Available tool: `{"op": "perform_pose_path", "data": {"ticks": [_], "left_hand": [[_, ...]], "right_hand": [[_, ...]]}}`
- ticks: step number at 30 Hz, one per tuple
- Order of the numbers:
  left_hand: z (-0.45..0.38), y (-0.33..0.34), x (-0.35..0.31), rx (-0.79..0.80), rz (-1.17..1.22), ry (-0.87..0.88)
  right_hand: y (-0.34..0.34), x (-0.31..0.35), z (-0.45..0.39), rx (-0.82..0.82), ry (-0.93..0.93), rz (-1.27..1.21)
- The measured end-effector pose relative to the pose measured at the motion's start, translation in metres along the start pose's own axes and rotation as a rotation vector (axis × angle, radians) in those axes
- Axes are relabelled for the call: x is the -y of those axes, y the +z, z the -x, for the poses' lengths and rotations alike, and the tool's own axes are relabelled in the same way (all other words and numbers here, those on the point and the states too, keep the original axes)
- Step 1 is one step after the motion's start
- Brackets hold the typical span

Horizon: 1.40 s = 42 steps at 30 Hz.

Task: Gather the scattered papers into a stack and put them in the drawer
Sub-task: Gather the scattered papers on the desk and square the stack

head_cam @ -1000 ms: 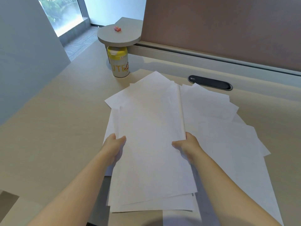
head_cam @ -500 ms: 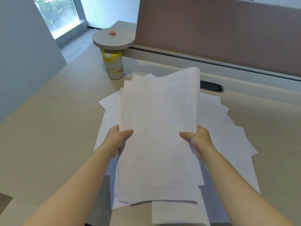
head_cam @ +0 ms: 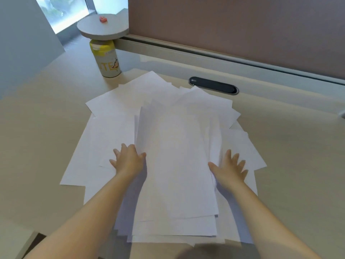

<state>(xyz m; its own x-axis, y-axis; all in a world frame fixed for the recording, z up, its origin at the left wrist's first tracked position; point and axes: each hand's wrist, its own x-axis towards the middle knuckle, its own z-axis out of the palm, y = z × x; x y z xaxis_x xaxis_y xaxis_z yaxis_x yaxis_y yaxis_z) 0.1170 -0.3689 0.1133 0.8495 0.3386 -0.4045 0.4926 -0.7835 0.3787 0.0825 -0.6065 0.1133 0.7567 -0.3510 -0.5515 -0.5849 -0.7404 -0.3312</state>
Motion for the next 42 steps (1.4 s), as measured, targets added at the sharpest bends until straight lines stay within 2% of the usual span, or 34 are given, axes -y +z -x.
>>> {"op": "perform_pose_path", "data": {"ticks": [1,3,5,6,8,10,12,17,19,22,25,28,31,34,37,42], "left_hand": [[0.001,0.000,-0.002,-0.004,0.037,0.010],[0.005,-0.003,-0.011,-0.015,0.155,0.046],[0.006,-0.004,-0.019,0.007,0.293,0.059],[0.006,-0.006,-0.022,0.018,0.353,0.051],[0.004,-0.009,-0.023,0.029,0.457,0.003],[0.001,-0.011,-0.018,0.043,0.561,-0.078],[0.002,-0.007,-0.014,0.059,0.621,-0.142],[0.019,0.000,-0.021,0.029,0.779,-0.272],[0.025,0.001,-0.022,0.073,0.830,-0.313],[0.026,0.000,-0.019,0.154,0.721,-0.265],[0.018,-0.010,-0.021,0.017,0.565,-0.150],[0.002,-0.023,-0.028,-0.061,0.531,-0.067],[-0.026,-0.033,-0.037,-0.071,0.412,-0.010],[-0.055,-0.037,-0.049,-0.069,0.231,0.021],[-0.080,-0.036,-0.056,-0.006,0.197,0.026],[-0.102,-0.039,-0.064,0.020,0.240,0.086]], "right_hand": [[0.003,0.001,-0.003,0.020,-0.089,-0.050],[0.004,0.010,-0.004,0.111,-0.226,-0.335],[0.001,0.020,-0.005,0.168,-0.305,-0.594],[-0.002,0.024,-0.005,0.145,-0.302,-0.649],[-0.011,0.026,-0.008,-0.025,-0.255,-0.625],[-0.020,0.020,-0.017,-0.182,-0.120,-0.447],[-0.023,0.015,-0.023,-0.161,-0.031,-0.331],[-0.013,0.020,-0.021,-0.013,-0.070,-0.438],[-0.010,0.020,-0.020,0.027,-0.053,-0.474],[-0.016,0.017,-0.019,0.044,-0.038,-0.536],[-0.024,0.020,-0.019,0.033,-0.025,-0.670],[-0.035,0.028,-0.026,0.035,0.008,-0.878],[-0.045,0.034,-0.041,0.049,0.082,-1.002],[-0.047,0.038,-0.057,-0.007,0.114,-1.059],[-0.048,0.043,-0.070,-0.035,0.166,-1.014],[-0.042,0.060,-0.085,-0.043,0.100,-0.764]]}}
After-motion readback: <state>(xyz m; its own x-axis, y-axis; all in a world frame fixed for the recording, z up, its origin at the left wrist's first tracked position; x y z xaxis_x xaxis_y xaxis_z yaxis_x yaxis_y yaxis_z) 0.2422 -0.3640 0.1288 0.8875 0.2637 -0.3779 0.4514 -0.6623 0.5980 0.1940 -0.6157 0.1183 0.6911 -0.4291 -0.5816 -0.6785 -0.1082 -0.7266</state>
